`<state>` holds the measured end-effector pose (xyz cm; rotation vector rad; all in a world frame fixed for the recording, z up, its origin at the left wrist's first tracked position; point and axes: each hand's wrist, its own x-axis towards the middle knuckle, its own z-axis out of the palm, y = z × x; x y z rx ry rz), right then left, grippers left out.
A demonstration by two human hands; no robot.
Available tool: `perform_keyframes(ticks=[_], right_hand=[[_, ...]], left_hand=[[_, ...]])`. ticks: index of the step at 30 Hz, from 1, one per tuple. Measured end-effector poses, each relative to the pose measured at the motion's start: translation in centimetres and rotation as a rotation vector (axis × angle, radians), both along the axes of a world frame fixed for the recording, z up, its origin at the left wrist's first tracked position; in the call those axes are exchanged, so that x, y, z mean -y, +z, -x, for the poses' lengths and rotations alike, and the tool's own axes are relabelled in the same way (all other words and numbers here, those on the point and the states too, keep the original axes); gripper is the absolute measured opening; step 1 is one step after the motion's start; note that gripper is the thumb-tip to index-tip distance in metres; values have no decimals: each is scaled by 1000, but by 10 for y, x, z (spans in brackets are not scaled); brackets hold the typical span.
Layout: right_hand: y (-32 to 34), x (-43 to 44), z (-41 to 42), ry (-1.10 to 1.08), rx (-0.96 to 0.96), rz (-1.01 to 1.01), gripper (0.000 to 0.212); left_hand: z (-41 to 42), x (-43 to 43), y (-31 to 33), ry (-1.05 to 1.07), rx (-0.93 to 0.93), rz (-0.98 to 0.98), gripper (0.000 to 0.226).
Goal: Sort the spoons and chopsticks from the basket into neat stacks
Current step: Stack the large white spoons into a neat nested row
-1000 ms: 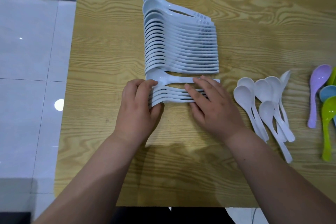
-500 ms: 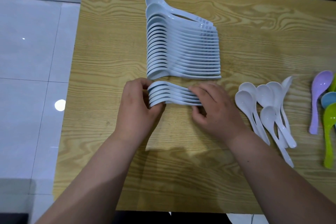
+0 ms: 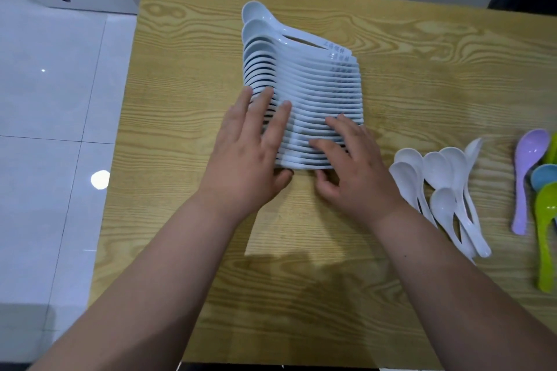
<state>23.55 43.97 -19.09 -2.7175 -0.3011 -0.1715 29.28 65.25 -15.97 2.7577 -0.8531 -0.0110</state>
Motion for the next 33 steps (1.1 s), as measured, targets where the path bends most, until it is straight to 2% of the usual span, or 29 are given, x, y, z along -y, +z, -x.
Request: perform_keyframes(ticks=[2,6,10,14,17,21,26,30,33], right_hand=[[2,2,-2,5,-5,-14,41],[16,5,-16,-65,27,-150,41],[32,7,-85,-117,29,-187,45],[39,10,-169,-153,-294,-129,64],[28,12,-199,-72,-432,17,55],[33,14,-190,-103,-410,-149,36],[36,13,-165,-103,-408,-218,34],[35,6,-146,-75,-391,-198,31],[33,-6,-128,34,-373,-86,25]], left_hand=[[-10,7,3,-37,-44,-111,105],[-18,11,5,-63,-43,-198,98],[-16,13,3,-75,-25,-219,94],[-12,19,4,-81,-58,-249,84],[-9,23,4,-81,-72,-304,78],[-7,23,4,-60,-89,-293,81],[3,18,-1,-52,-88,-239,81],[21,11,0,-53,-64,-234,79],[47,-2,3,-58,-24,-217,80]])
